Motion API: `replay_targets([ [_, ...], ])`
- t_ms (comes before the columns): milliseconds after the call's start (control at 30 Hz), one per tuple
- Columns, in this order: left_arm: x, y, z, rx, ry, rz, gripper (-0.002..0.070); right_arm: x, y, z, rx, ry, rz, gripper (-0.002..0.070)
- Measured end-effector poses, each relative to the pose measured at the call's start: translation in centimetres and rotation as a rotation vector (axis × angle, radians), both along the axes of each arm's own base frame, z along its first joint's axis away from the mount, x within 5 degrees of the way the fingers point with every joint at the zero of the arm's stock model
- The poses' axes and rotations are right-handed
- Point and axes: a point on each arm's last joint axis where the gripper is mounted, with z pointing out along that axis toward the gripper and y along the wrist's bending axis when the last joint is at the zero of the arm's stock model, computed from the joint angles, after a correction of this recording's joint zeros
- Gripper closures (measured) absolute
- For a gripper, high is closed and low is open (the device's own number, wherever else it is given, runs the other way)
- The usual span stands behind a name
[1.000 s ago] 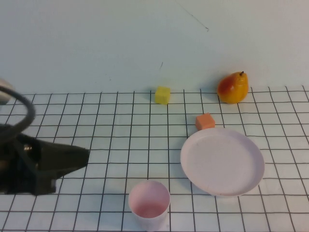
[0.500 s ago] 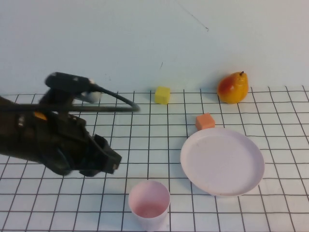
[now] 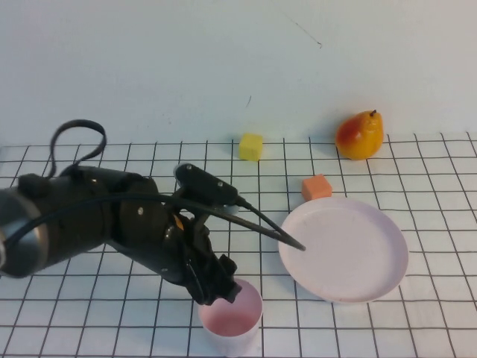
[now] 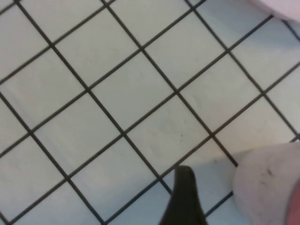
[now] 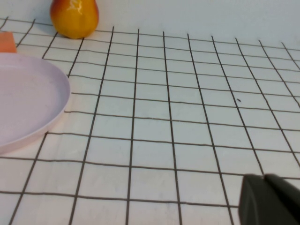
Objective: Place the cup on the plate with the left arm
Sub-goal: Pick up the cup from the table, then place the cup on the plate
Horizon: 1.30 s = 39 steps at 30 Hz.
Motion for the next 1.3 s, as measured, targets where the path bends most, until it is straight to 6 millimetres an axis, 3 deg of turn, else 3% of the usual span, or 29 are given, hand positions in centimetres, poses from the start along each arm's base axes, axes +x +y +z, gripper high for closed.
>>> replay_targets([
  [133, 0.8, -0.5, -2.9, 0.042, 0.066, 0.003, 0.0319, 0.0, 0.0, 0.0, 0.0, 0.0, 0.0, 0.0678],
  [267, 1.2, -0.7, -4.9, 0.076, 0.121, 0.002, 0.0534, 0.0, 0.0, 0.0, 0.0, 0.0, 0.0, 0.0678],
  [367, 1.8, -1.3, -4.0, 0.053, 0.122, 0.001, 0.0627, 0.0, 0.0, 0.0, 0.0, 0.0, 0.0, 0.0678],
  [433, 2.5, -2.0, -2.8, 0.023, 0.118, -0.011, 0.0646, 0.0, 0.0, 0.0, 0.0, 0.0, 0.0, 0.0678],
  [600, 4.3, -5.8, 2.8, -0.074, -0.007, -0.126, 0.065, 0.0, 0.0, 0.0, 0.0, 0.0, 0.0, 0.0678],
  [700, 5.3, -8.3, 4.7, -0.136, -0.08, -0.148, 0.065, 0.0, 0.0, 0.0, 0.0, 0.0, 0.0, 0.0678],
  [833, 7.3, -11.2, 3.4, -0.154, -0.074, -0.15, 0.065, 0.0, 0.0, 0.0, 0.0, 0.0, 0.0, 0.0678],
  [1067, 9.8, -14.0, -2.4, -0.089, 0.07, -0.158, 0.0644, 0.0, 0.0, 0.0, 0.0, 0.0, 0.0, 0.0678],
  [1167, 10.6, -14.6, -2.9, -0.09, 0.055, -0.164, 0.0564, 0.0, 0.0, 0.0, 0.0, 0.0, 0.0, 0.0678],
  [1300, 11.3, -14.9, -2.1, -0.084, 0.006, -0.176, 0.0286, 0.0, 0.0, 0.0, 0.0, 0.0, 0.0, 0.0678],
])
